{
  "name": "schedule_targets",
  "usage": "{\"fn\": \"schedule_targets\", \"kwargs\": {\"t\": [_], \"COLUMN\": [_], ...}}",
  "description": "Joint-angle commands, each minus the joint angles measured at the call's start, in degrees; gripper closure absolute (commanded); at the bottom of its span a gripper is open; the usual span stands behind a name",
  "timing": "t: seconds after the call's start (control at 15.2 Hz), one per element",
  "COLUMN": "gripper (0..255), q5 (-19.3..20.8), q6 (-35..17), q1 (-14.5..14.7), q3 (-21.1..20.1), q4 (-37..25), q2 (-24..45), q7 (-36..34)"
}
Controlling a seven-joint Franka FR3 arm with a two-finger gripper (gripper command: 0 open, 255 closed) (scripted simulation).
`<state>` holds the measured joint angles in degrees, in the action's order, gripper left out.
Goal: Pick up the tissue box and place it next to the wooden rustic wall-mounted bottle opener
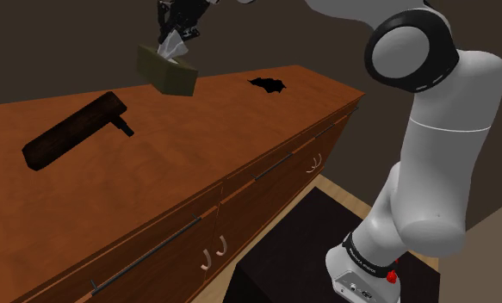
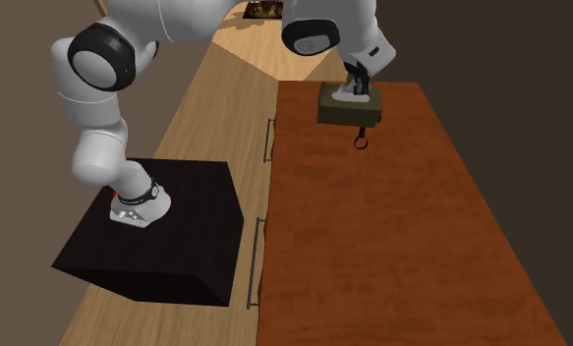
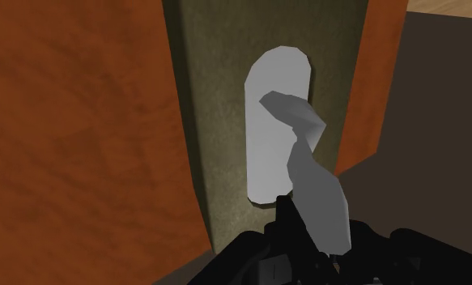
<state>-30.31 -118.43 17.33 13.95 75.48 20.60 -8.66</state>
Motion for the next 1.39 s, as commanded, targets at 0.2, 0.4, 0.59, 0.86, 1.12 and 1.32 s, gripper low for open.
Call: {"fn": "schedule_targets", "kwargs": {"t": [0.2,0.4,0.59,0.86,1.12,1.32], "gripper": [255,255,255,255,255,255], "q5": [0.39,-0.09,-0.64,-1.49,-2.45,-3.24], "q6": [-2.56,-4.71,-6.78,-9.42,-11.94,-13.76], "q1": [1.83,2.00,2.12,2.20,2.22,2.18], "q3": [-0.68,-0.86,-1.07,-1.39,-1.76,-2.07], "q4": [-0.35,2.15,4.42,7.13,9.52,11.11], "q2": [1.96,1.76,1.72,1.86,2.22,2.62], "q7": [-1.82,-0.80,0.24,1.65,3.11,4.24]}}
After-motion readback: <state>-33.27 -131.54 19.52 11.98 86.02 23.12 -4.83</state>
